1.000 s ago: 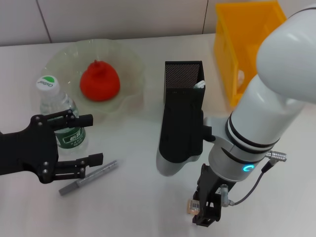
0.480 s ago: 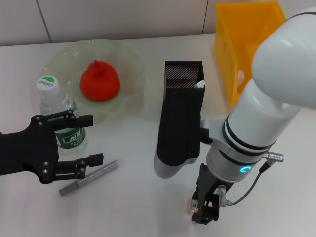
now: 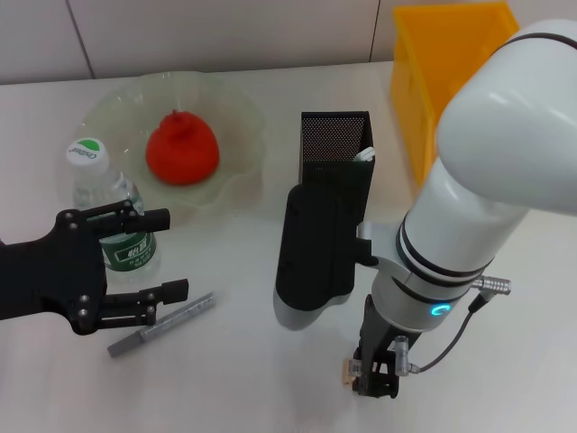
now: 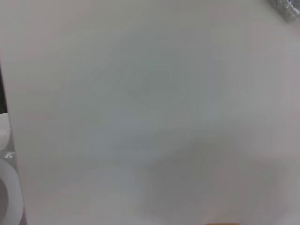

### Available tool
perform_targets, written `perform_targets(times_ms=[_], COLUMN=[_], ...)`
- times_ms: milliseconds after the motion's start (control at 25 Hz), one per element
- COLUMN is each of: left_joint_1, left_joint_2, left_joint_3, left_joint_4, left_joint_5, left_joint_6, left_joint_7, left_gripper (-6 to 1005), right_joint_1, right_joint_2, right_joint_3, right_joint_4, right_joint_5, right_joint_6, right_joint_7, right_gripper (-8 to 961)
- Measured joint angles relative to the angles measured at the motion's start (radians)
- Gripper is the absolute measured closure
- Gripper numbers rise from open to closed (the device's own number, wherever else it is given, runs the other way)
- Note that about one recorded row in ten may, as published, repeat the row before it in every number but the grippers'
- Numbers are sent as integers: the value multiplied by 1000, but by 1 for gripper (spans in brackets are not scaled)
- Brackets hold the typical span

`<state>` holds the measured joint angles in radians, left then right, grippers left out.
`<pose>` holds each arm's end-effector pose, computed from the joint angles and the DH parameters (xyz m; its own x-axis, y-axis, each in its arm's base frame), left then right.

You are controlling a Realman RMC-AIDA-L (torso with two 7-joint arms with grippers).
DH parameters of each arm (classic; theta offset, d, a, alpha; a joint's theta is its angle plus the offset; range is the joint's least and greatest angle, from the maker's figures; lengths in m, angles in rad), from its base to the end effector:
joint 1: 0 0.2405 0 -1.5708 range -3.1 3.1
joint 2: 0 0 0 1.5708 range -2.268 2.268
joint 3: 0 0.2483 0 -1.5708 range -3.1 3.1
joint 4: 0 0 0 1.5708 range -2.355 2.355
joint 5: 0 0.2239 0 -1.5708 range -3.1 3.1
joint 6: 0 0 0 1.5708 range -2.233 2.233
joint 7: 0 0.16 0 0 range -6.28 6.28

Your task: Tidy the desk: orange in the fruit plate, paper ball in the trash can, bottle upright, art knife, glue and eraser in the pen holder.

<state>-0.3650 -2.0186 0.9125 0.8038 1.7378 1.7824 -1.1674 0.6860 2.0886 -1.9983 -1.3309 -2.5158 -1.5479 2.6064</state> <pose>-0.2488 0.2969 0.0233 0.8336 0.0354 0.5512 0.1414 -0.9784 -0.1510 0.1400 0.2882 -0.1141 0.7718 -0.2232 0.5954 -0.1870 -0.9746 -0.1229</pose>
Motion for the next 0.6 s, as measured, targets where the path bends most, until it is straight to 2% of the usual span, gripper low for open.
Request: perform_targets(times_ms=[80,600], left_joint_1=[0,0], left_joint_2=[0,2], left_joint_3=[0,0], left_joint_4=[0,5], left_joint_5=[0,-4], left_joint_6=[0,-2], left_joint_7=[0,0], left_gripper=[203,206], right_joint_1=[0,-27], right_joint_2=[0,-1], right_joint_3=[0,33], right_joint_4=[-1,-111], right_joint_5=[-3,-74], right_joint_6=[2,-21], right_joint_7=[2,32], right_gripper=[690,677])
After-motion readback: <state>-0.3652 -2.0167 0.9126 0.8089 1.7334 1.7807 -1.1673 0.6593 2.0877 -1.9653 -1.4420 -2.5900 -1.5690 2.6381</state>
